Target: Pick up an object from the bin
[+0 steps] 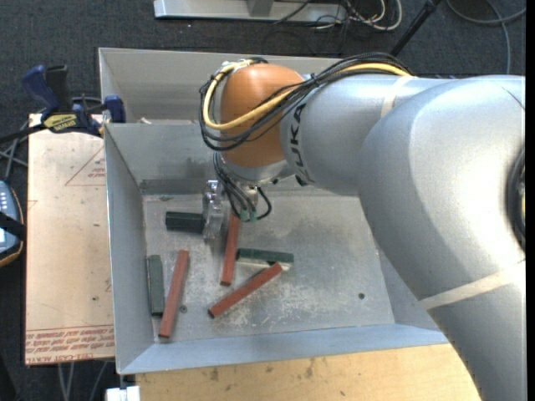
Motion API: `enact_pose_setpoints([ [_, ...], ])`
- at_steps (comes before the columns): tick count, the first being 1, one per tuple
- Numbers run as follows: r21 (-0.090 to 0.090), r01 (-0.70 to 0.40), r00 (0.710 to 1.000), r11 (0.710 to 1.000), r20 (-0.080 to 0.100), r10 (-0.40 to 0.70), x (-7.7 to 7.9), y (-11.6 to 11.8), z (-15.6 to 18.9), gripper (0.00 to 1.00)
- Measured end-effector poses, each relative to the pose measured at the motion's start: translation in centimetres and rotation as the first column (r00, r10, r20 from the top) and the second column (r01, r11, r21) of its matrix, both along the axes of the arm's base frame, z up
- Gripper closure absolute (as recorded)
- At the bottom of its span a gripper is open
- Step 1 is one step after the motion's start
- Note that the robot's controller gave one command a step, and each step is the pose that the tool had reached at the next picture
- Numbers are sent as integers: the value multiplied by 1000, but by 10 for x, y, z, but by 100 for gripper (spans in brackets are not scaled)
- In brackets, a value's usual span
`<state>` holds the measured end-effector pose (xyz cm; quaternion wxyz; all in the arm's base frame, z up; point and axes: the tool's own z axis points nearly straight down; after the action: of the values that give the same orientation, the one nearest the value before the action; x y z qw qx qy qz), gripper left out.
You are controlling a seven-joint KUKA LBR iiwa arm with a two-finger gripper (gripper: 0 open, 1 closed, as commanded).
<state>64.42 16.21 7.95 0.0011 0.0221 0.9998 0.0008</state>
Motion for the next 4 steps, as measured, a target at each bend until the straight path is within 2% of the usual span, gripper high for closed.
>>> enact_pose_setpoints([
  [2,-2,0,1000,1000,-9,-1,-2,0,25,100],
  [4,1,1,1000,1000,3,-1,0,0,56,100],
])
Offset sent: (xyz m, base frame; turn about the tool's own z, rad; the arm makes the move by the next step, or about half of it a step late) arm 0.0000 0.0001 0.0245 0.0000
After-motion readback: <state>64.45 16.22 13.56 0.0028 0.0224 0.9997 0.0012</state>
